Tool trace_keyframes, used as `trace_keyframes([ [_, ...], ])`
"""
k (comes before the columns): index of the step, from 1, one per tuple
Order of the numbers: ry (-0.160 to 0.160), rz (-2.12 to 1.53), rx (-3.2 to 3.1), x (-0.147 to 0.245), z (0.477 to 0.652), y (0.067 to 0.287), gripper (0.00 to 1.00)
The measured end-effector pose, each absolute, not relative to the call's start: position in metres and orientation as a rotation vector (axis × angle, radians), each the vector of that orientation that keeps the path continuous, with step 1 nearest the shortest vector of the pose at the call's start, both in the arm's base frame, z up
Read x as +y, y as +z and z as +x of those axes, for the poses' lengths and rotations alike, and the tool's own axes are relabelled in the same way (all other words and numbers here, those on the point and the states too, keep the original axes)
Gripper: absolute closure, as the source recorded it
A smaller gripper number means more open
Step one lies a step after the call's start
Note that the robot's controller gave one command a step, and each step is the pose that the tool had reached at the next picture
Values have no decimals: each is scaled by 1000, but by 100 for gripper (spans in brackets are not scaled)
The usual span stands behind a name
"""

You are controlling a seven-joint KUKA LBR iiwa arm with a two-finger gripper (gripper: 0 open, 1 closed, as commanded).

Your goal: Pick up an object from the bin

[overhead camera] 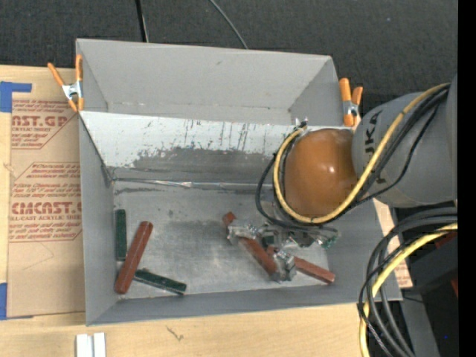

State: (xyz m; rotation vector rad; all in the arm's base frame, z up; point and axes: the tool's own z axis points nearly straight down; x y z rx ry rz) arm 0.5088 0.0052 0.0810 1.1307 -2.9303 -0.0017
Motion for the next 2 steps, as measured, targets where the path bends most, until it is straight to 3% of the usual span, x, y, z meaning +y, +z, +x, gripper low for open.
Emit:
trace_keyframes([
  [1, -1, 1499, -2766, -42, 582, 70, 100],
  [2, -1, 1500, -2766, -42, 582, 70, 100],
])
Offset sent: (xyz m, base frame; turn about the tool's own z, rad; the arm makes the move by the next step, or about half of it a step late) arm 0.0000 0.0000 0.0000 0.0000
